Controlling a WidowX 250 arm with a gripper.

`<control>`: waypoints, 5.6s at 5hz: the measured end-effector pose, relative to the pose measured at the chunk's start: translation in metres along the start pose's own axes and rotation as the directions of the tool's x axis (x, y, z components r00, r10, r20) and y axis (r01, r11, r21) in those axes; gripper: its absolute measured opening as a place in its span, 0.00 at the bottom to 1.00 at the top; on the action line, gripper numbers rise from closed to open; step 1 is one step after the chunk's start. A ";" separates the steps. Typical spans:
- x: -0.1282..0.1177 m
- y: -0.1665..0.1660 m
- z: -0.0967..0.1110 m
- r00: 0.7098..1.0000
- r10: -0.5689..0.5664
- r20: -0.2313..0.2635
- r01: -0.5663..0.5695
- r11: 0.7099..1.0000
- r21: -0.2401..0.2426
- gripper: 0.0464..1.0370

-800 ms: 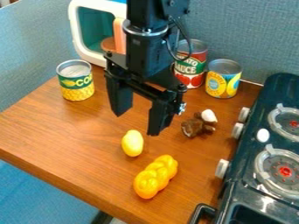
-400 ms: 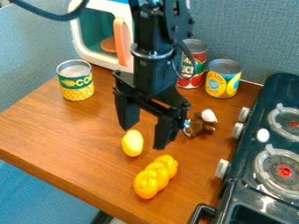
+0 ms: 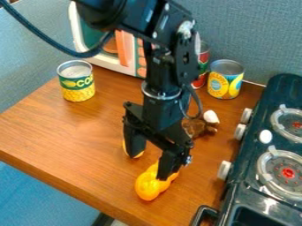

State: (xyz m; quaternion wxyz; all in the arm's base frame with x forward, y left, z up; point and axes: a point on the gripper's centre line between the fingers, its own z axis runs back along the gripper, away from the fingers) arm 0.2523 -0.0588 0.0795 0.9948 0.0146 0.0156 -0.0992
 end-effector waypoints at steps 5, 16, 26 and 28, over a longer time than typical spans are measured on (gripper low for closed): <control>0.006 0.001 -0.039 0.998 0.010 -0.056 -0.009 1.000 0.015 0.96; 0.080 0.132 0.033 0.861 0.505 0.060 -0.504 0.863 -0.021 0.71; 0.057 0.136 0.057 0.885 0.447 0.133 -0.450 0.893 -0.007 0.97; 0.017 0.087 0.050 0.956 0.284 0.079 -0.286 0.958 0.018 0.97</control>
